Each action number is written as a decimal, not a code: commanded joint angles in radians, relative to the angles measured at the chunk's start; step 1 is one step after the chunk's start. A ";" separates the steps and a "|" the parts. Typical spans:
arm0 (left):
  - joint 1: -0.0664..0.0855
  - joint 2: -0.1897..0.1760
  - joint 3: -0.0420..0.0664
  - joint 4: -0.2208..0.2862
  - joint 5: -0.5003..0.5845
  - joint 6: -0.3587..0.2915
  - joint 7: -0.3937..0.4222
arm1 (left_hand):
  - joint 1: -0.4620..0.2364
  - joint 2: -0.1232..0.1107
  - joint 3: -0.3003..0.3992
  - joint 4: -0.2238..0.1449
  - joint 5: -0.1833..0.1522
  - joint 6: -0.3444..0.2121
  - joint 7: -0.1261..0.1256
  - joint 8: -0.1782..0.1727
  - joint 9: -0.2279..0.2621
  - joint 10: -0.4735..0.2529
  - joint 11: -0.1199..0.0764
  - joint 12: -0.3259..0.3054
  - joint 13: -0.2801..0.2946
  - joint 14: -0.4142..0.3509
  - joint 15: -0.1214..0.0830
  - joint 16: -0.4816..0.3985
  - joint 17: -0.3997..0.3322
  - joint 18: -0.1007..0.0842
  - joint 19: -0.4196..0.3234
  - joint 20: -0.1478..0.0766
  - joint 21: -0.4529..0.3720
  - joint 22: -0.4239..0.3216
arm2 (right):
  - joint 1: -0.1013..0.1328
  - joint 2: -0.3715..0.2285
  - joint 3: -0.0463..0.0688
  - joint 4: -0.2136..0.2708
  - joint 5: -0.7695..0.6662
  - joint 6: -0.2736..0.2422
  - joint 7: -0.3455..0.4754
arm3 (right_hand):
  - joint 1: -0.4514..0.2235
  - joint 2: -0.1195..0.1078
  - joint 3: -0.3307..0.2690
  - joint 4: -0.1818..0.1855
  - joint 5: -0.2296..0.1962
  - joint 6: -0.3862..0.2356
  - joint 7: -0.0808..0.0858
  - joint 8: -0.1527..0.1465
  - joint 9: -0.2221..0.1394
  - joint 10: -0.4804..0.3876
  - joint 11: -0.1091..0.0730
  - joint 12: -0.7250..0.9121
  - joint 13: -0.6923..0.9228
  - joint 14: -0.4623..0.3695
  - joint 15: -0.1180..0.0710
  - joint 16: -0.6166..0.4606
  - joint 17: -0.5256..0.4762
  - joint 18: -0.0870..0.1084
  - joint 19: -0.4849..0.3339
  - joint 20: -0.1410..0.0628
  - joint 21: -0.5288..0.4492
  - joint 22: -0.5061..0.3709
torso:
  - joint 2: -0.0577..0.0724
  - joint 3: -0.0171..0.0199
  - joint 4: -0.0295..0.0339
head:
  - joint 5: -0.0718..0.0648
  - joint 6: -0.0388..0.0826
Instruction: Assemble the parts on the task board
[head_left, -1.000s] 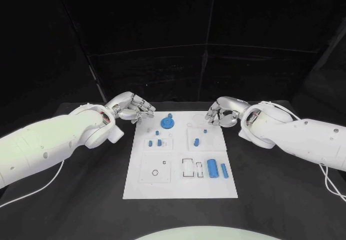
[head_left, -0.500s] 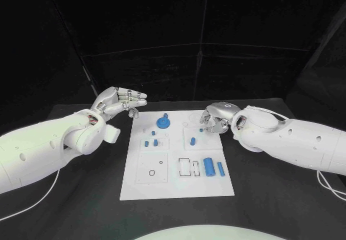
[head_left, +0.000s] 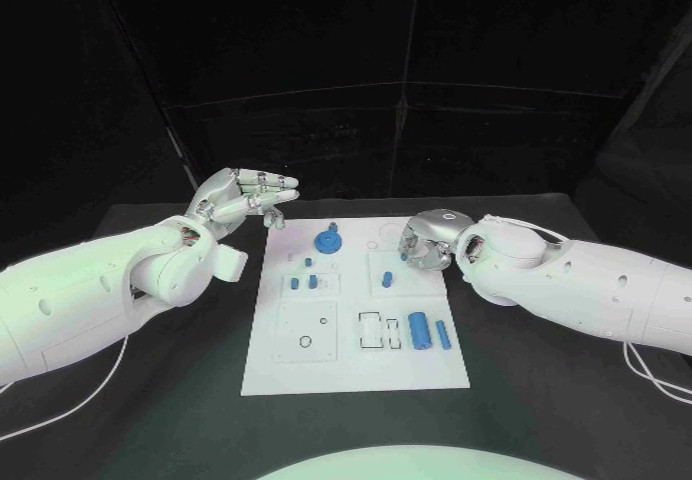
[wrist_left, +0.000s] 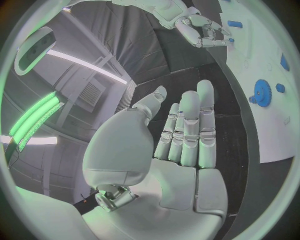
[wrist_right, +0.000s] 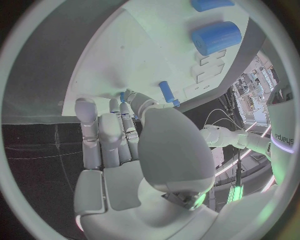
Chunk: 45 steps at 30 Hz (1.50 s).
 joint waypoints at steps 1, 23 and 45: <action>0.001 0.001 0.001 0.002 0.034 0.018 0.021 | 0.005 0.009 -0.006 -0.002 -0.001 0.000 0.007 0.003 -0.001 0.001 0.004 0.004 0.000 -0.006 0.002 -0.005 -0.002 0.005 0.002 0.001 -0.006 -0.003 | 0.001 0.006 0.001 -0.007 -0.008 0.020 0.000 | 0.007 0.006 0.015 -0.001 -0.008 0.012 -0.001 -0.002 0.001 0.013 -0.001 -0.007 0.000 0.041 0.004 0.014 0.006 -0.019 0.009 0.000 0.012 0.012 | -0.001 0.0006 0.0006 | 0.003 -0.003; 0.000 0.009 0.001 -0.009 0.035 0.026 0.009 | 0.026 0.025 -0.010 -0.005 -0.001 -0.003 0.012 0.008 -0.001 -0.006 0.009 0.013 0.000 -0.036 0.008 -0.012 -0.010 0.004 -0.010 0.006 -0.031 -0.021 | -0.013 0.031 0.001 -0.032 -0.007 0.021 -0.022 | 0.006 0.020 0.061 -0.016 -0.025 0.046 -0.009 0.000 0.004 0.053 -0.011 -0.016 0.002 0.038 -0.002 0.058 0.034 -0.025 0.017 -0.005 0.054 0.063 | 0.000 0.0010 0.0005 | 0.011 -0.013; 0.000 0.006 0.001 -0.013 0.035 0.017 0.012 | 0.031 0.027 -0.010 -0.007 -0.001 -0.006 0.013 0.008 -0.001 -0.009 0.010 0.014 0.000 -0.040 0.008 -0.012 -0.012 0.004 -0.011 0.006 -0.035 -0.023 | -0.015 0.033 0.001 -0.021 -0.035 -0.030 -0.057 | 0.004 0.053 0.114 -0.050 -0.061 0.118 -0.031 0.020 0.017 0.134 -0.035 -0.005 0.013 0.041 -0.019 0.110 0.068 -0.038 0.050 -0.019 0.120 0.153 | 0.000 0.0010 0.0000 | 0.007 -0.017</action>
